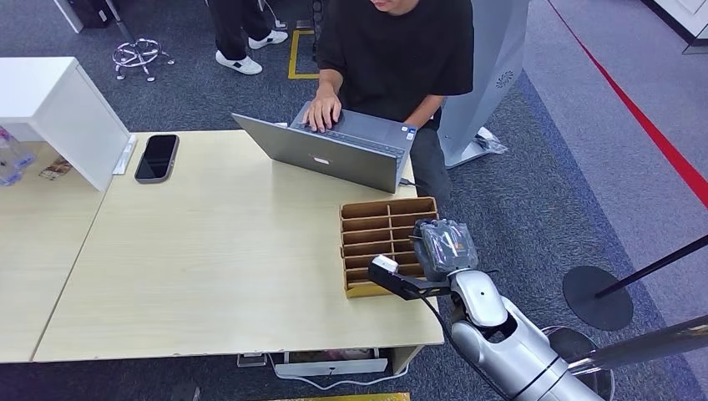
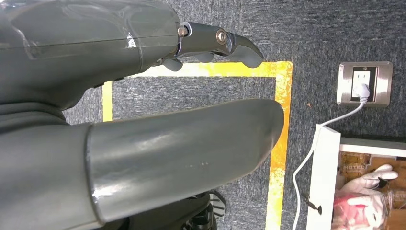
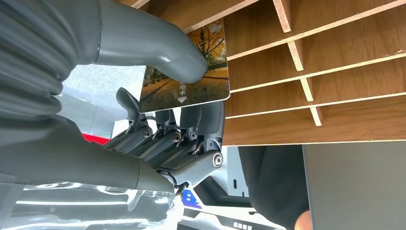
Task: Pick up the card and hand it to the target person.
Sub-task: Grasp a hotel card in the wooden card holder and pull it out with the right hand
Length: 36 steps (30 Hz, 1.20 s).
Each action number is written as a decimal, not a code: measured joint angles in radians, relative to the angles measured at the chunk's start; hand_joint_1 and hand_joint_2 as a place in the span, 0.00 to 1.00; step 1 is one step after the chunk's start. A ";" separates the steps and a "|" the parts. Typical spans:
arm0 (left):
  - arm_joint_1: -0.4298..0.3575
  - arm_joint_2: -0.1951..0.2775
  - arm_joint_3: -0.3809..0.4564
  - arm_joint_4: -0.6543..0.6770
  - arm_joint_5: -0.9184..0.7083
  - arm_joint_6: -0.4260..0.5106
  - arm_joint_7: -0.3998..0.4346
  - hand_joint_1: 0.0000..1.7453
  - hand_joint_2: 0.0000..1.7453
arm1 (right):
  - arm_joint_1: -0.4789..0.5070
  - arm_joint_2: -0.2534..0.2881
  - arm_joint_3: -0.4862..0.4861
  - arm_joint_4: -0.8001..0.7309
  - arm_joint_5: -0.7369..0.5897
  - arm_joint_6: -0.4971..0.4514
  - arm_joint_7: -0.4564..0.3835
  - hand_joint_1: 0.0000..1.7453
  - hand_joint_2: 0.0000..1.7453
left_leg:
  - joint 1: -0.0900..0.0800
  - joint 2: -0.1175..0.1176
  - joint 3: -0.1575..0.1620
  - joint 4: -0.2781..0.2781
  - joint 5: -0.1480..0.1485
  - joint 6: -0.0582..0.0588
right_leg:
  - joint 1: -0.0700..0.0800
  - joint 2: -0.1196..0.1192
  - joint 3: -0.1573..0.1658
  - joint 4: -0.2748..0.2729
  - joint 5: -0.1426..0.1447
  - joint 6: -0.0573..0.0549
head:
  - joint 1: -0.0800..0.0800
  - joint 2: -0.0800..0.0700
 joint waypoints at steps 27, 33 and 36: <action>0.003 0.000 0.000 0.000 0.016 -0.002 -0.017 0.00 0.00 | -0.067 -0.082 -0.056 -0.286 0.022 0.055 0.010 0.87 1.00 | 0.000 0.000 0.000 0.000 0.000 0.000 | 0.000 0.000 0.000 0.000 0.000 0.000 | 0.000 0.000; -0.006 0.000 0.000 0.000 0.006 -0.007 -0.013 0.00 0.00 | -0.132 -0.094 -0.066 -0.292 0.025 0.036 -0.008 0.87 1.00 | 0.000 0.000 0.000 0.000 0.000 0.000 | 0.000 0.000 0.000 0.000 0.000 0.000 | 0.000 0.000; -0.013 0.000 0.000 0.000 -0.002 -0.011 -0.009 0.00 0.00 | -0.170 -0.094 -0.071 -0.285 0.013 0.033 -0.015 0.87 1.00 | 0.000 0.000 0.000 0.000 0.001 0.000 | 0.000 0.000 0.000 0.000 0.000 0.000 | 0.000 0.000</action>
